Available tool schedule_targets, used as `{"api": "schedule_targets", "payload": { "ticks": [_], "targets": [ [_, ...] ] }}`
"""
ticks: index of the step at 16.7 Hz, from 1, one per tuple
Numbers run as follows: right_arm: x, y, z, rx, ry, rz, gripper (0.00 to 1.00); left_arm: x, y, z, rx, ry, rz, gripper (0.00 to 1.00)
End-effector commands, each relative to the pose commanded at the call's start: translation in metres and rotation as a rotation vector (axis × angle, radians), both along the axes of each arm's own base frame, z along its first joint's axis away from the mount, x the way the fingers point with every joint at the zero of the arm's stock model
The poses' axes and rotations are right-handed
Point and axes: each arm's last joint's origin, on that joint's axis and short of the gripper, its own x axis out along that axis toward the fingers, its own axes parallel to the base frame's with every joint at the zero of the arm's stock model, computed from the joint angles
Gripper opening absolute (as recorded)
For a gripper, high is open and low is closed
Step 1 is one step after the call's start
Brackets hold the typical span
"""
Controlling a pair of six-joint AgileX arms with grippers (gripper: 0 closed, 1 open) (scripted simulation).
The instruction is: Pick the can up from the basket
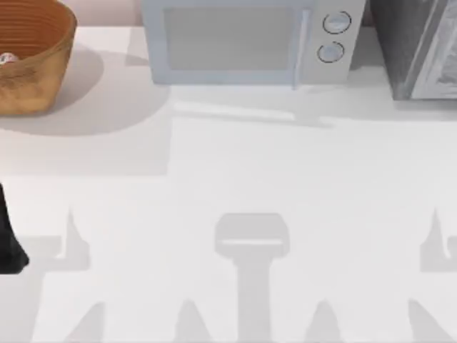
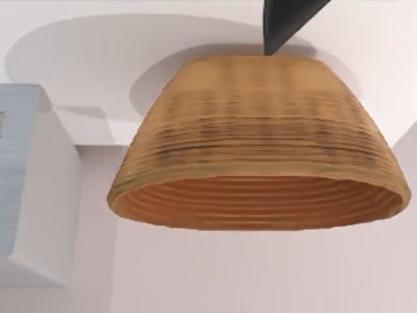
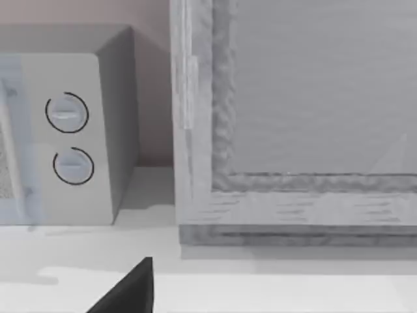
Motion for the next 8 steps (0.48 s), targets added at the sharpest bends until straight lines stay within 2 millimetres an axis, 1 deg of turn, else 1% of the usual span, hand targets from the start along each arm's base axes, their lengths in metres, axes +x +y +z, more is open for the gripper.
{"api": "schedule_targets", "payload": {
  "ticks": [2,4,6,8],
  "targets": [
    [0.000,0.000,0.000,0.000,0.000,0.000,1.00,0.000,0.000,0.000,0.000,0.000,0.000,1.00],
    [0.000,0.000,0.000,0.000,0.000,0.000,1.00,0.000,0.001,0.006,0.001,0.014,0.006,1.00],
    [0.000,0.000,0.000,0.000,0.000,0.000,1.00,0.001,0.002,0.020,0.003,0.046,0.015,1.00],
    [0.000,0.000,0.000,0.000,0.000,0.000,1.00,0.005,0.003,0.042,0.006,0.097,0.024,1.00]
  ]
}}
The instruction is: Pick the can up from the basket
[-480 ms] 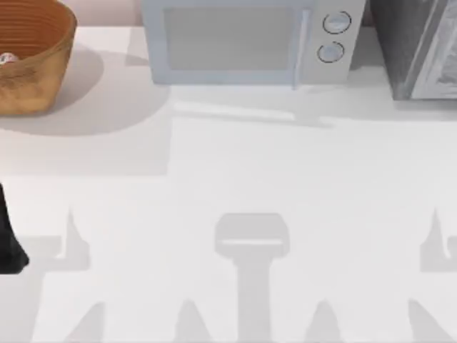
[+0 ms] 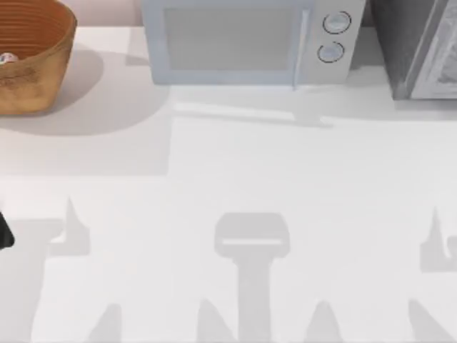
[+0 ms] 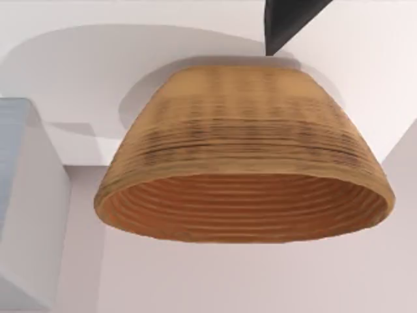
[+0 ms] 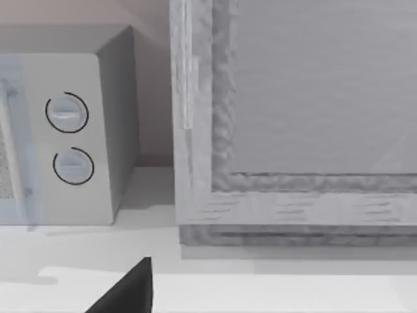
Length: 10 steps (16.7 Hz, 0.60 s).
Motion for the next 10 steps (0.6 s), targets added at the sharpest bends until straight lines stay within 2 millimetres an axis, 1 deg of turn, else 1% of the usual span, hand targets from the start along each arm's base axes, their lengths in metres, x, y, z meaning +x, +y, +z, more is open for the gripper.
{"api": "schedule_targets", "payload": {
  "ticks": [3,5,7,10],
  "targets": [
    [0.000,0.000,0.000,0.000,0.000,0.000,1.00,0.015,0.002,0.042,0.005,0.103,0.007,1.00],
    [0.000,0.000,0.000,0.000,0.000,0.000,1.00,0.035,0.005,0.074,0.009,0.187,0.008,1.00],
    [0.000,0.000,0.000,0.000,0.000,0.000,1.00,0.064,0.008,0.104,0.011,0.279,0.007,1.00],
    [0.000,0.000,0.000,0.000,0.000,0.000,1.00,0.123,0.016,0.138,0.012,0.430,0.001,1.00]
  ]
}}
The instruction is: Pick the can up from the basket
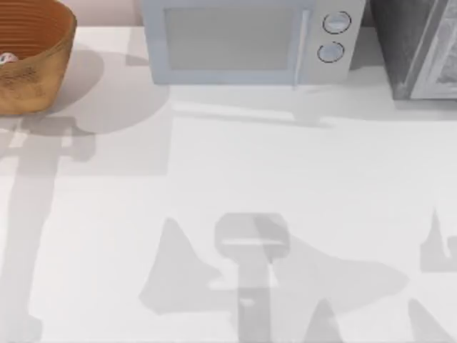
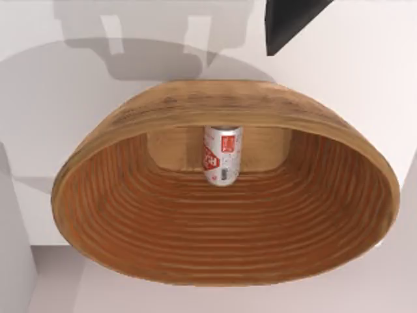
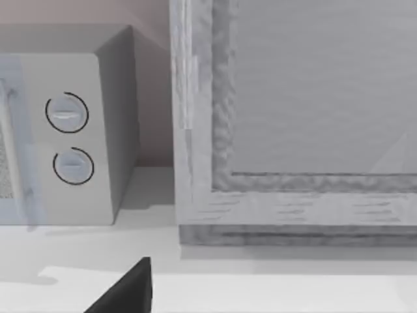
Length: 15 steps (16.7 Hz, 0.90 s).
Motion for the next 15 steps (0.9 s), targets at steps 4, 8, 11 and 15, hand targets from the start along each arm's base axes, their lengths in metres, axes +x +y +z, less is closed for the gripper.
{"api": "schedule_targets", "payload": {
  "ticks": [4,8,11,15],
  "targets": [
    [0.000,0.000,0.000,0.000,0.000,0.000,1.00,0.096,0.015,0.012,-0.008,0.208,-0.008,1.00],
    [0.000,0.000,0.000,0.000,0.000,0.000,1.00,0.187,0.034,-0.018,-0.024,0.404,-0.017,1.00],
    [0.000,0.000,0.000,0.000,0.000,0.000,1.00,0.238,0.048,-0.059,-0.040,0.534,-0.026,1.00],
    [0.000,0.000,0.000,0.000,0.000,0.000,1.00,0.277,0.061,-0.117,-0.060,0.667,-0.036,1.00]
  ]
}}
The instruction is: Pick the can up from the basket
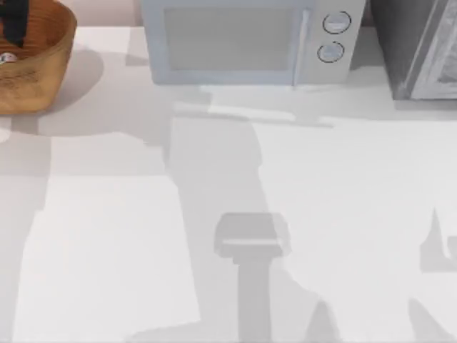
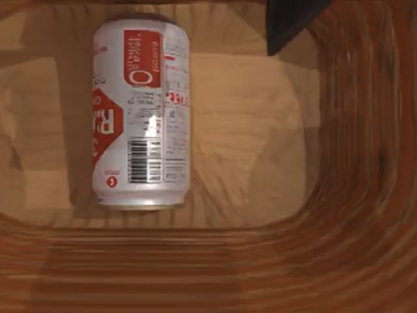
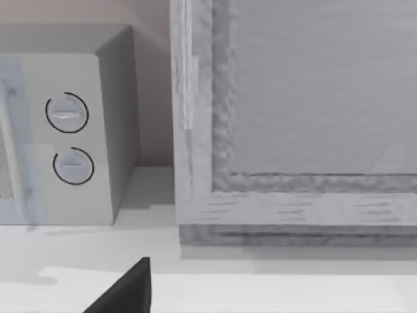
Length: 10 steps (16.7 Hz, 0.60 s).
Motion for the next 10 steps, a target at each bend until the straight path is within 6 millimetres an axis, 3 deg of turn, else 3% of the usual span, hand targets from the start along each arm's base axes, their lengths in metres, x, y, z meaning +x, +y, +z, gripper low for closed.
{"api": "schedule_targets", "payload": {
  "ticks": [4,10],
  "targets": [
    [0.000,0.000,0.000,0.000,0.000,0.000,1.00,0.014,0.006,-0.034,-0.013,0.067,-0.004,1.00],
    [0.000,0.000,0.000,0.000,0.000,0.000,1.00,0.016,0.003,-0.038,-0.013,0.073,-0.011,1.00]
  ]
}}
